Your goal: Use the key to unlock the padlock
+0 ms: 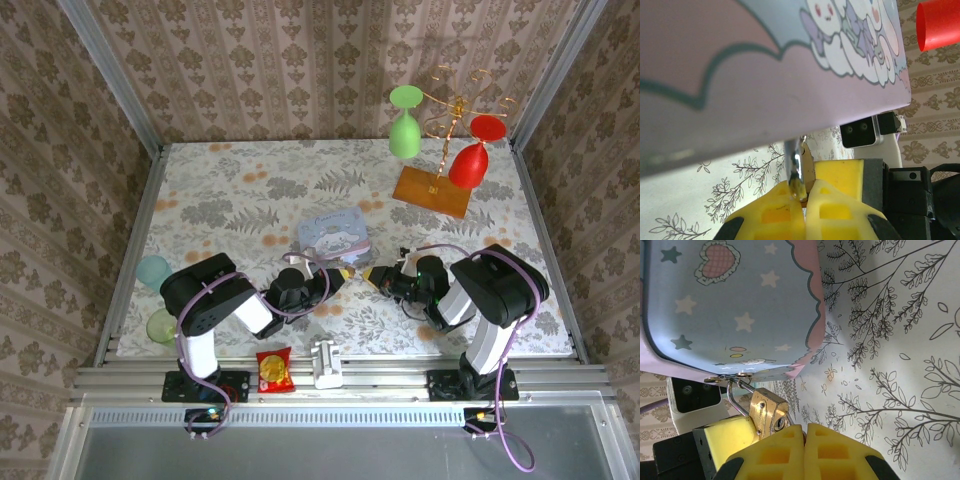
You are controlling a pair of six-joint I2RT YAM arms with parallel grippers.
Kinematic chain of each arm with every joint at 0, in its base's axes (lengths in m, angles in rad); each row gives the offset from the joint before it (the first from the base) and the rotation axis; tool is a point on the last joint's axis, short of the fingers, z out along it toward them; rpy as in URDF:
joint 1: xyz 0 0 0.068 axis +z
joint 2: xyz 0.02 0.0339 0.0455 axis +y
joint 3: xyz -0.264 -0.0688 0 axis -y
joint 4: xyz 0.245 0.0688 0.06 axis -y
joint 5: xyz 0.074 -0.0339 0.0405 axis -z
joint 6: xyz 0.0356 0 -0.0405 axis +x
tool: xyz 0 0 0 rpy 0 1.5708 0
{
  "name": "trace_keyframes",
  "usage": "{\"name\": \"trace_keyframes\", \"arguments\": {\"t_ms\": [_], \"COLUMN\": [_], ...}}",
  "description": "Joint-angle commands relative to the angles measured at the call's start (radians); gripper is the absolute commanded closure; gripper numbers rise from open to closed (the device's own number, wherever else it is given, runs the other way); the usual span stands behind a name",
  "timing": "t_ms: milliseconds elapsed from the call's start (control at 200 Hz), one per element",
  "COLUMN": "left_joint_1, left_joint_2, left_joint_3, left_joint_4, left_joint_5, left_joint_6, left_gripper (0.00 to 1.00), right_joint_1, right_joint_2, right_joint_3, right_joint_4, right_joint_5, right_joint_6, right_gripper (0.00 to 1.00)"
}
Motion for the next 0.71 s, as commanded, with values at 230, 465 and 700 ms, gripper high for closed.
{"name": "trace_keyframes", "arguments": {"t_ms": [230, 465, 700], "left_joint_1": [0.008, 0.007, 0.002], "left_joint_2": [0.009, 0.013, -0.001], "left_joint_3": [-0.009, 0.000, 0.005], "left_joint_4": [-0.030, -0.034, -0.053], "left_joint_5": [0.028, 0.032, 0.021], "left_joint_6": [-0.072, -0.068, -0.065], "left_gripper": [1.00, 1.00, 1.00], "right_joint_1": [-0.003, -0.002, -0.003], "right_joint_2": [-0.035, -0.039, -0.032], "right_joint_3": [0.011, -0.005, 0.008], "right_joint_4": [0.035, 0.036, 0.035], "right_joint_5": [-0.049, -0.052, -0.075], "right_joint_6": [-0.002, -0.013, -0.017], "right_gripper": [1.00, 1.00, 1.00]}}
